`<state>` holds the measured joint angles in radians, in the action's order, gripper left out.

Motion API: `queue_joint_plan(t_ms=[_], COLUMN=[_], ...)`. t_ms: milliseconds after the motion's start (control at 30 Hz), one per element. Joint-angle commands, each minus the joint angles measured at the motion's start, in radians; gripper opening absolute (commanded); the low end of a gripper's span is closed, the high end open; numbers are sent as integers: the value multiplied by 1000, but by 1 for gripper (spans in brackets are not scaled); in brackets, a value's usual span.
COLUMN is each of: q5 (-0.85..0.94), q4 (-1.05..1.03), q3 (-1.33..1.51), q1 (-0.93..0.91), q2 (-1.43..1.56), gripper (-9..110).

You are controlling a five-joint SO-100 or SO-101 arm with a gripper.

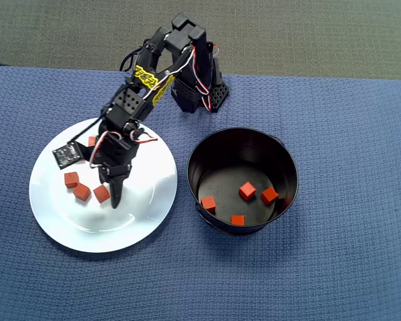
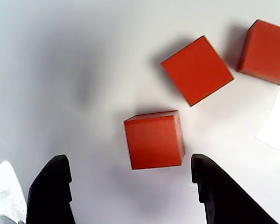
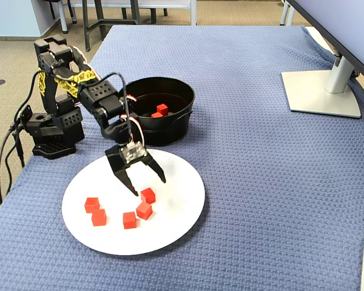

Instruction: Pick up the red cubes from the white plate and place them in the black recipient

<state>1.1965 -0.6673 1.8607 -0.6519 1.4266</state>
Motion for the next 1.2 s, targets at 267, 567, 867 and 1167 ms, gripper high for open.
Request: queue_joint_plan(t_ms=[267,567,867,1167], q5=[2,20,15,20], q4=[34,58,81,120], q3=[-3,-64,-71,-64], q1=[12,-38,-43,-51], q2=[61,-17,-48,-63], gripper=[25,24,22,0])
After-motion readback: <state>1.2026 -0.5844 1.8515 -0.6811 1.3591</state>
